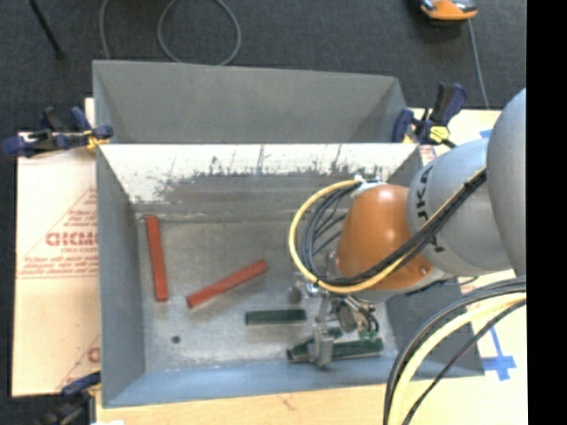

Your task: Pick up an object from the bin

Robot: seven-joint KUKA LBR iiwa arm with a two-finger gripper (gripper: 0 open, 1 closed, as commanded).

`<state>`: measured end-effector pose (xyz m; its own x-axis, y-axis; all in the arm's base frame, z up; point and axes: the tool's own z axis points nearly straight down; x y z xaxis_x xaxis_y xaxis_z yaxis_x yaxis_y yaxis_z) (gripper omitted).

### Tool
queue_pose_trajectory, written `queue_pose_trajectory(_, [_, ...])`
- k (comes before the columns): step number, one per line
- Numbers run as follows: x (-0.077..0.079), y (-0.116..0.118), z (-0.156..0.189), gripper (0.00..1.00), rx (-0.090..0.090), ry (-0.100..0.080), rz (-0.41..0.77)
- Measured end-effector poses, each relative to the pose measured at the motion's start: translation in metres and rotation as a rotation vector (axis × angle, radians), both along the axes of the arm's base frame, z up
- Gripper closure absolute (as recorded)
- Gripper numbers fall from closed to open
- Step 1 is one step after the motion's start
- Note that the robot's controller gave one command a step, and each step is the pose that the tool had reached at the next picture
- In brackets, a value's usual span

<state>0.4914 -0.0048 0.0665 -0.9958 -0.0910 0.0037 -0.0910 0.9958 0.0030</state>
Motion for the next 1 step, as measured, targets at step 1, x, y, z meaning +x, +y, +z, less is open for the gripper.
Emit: queue_pose_trajectory(1, [0.0307, 0.0399, 0.0048, 0.0, -0.001, -0.007, -0.251])
